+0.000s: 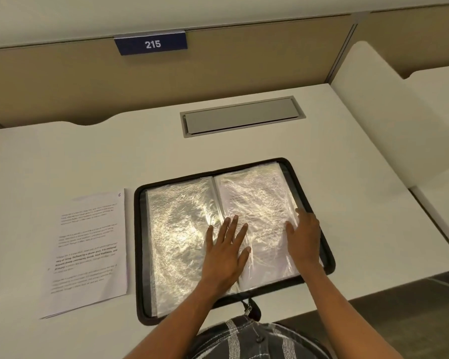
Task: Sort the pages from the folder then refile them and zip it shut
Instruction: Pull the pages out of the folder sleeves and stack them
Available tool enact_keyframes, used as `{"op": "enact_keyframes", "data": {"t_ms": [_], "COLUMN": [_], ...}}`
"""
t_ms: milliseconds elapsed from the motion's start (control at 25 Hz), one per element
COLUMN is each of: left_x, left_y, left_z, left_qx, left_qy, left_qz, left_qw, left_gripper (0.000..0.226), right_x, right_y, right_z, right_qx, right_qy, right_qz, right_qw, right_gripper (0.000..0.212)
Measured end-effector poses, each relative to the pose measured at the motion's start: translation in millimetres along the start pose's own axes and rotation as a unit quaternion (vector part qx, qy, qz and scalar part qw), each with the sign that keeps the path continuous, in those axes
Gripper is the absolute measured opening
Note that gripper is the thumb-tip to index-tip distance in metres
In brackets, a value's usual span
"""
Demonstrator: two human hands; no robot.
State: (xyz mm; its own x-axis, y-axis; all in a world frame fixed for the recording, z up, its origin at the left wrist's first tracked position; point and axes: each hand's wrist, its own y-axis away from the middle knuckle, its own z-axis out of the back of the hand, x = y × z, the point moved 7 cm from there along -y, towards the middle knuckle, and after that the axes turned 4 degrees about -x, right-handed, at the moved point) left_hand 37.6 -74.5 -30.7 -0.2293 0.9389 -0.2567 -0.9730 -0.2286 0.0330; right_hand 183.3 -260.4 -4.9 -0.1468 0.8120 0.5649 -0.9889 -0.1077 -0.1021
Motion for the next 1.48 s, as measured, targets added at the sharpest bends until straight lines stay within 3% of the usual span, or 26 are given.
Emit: {"op": "enact_keyframes", "data": {"t_ms": [120,280,480,600,680,840,1080,1280,1480], "left_x": [0.3,-0.6,-0.4,1.9,0.0,11.3,63.9,130.5,179.3], "left_y": [0.4,1.6,-0.5,-7.1,-12.6,-26.2,-14.5,17.3,42.6], "left_z": [0.9,1.8,0.7,11.4,34.5,82.5,110.1,90.8,86.2], "left_qx": [0.002,0.004,-0.006,-0.033,-0.08,-0.109,-0.143,-0.166,-0.19], "left_qy": [-0.002,0.002,0.028,0.139,0.26,0.518,0.528,0.532,0.449], "left_qz": [-0.001,-0.003,-0.001,0.033,0.084,0.239,0.281,0.374,0.416], "left_qw": [1.0,1.0,1.0,0.989,0.959,0.814,0.788,0.742,0.768], "left_gripper": [0.06,0.06,0.06,0.061,0.056,0.029,0.012,0.015,0.014], "right_x": [-7.7,-9.9,6.0,34.0,66.8,131.2,184.3,175.1,119.8], "right_y": [-11.3,-20.2,-16.6,-19.2,-14.9,15.1,63.1,59.1,27.9], "right_z": [11.2,23.4,37.4,43.9,40.9,21.7,-1.4,-10.6,-14.0], "right_qx": [-0.011,-0.008,-0.011,0.051,0.119,0.197,0.284,0.298,0.236], "right_qy": [-0.061,-0.056,-0.025,-0.083,-0.105,-0.093,-0.114,-0.186,-0.145], "right_qz": [-0.031,-0.044,-0.032,-0.035,-0.024,0.049,0.136,0.108,0.072], "right_qw": [0.998,0.997,0.999,0.995,0.987,0.975,0.942,0.93,0.958], "right_gripper": [0.028,0.006,0.012,0.016,0.016,0.015,0.012,0.008,0.005]}}
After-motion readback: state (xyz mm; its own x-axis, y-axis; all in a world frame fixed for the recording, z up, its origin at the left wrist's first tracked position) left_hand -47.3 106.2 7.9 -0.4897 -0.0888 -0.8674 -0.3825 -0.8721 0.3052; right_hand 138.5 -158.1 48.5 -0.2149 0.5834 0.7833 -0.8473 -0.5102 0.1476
